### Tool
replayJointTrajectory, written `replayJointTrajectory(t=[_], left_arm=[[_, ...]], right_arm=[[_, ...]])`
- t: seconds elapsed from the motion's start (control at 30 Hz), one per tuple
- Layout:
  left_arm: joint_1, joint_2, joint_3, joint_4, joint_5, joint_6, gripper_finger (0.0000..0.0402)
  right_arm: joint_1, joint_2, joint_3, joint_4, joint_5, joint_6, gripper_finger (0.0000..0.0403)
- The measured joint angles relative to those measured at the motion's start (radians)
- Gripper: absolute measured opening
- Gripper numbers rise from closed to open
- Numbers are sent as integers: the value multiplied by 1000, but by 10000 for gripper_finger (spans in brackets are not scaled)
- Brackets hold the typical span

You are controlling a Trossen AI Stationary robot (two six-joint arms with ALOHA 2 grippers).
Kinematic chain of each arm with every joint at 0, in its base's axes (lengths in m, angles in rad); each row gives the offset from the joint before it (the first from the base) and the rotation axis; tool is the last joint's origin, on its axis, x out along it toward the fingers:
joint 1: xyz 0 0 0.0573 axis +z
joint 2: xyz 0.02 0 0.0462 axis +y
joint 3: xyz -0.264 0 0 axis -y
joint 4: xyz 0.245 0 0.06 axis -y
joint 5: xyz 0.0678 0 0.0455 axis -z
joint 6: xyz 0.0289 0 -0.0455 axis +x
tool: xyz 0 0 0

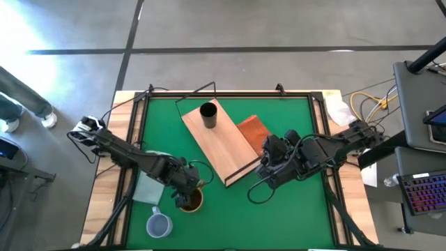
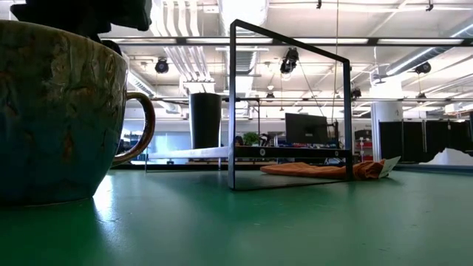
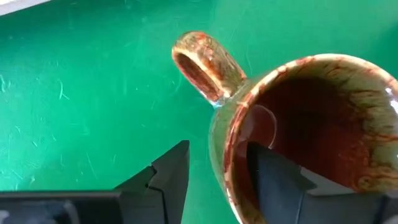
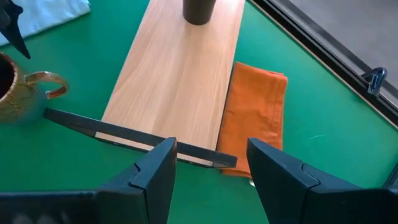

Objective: Stack small to large cups/mugs on shelf
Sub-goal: Put the brown mug on the shelf

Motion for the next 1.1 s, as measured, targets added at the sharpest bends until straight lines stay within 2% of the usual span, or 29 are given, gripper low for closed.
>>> replayJointTrajectory(t=[0.1,0.3,0.5,0.63,0.8,0.97,1.1], left_arm=[[1,7,0,2,0,29,114],[8,17,0,5,4,85,18],[48,9,39,-37,-1,169,13],[126,-15,156,-141,-33,263,13],[269,-10,312,-244,-120,463,12],[443,-10,379,-212,-106,687,12],[574,-3,387,-138,-29,797,12]], right_arm=[[0,-4,-2,0,9,10,190],[0,-6,3,0,21,16,189],[0,-6,3,0,33,42,189],[0,-6,4,0,33,65,188],[0,-6,-2,0,34,112,180],[0,-6,-24,0,36,187,171],[1,-6,-71,0,36,269,164]])
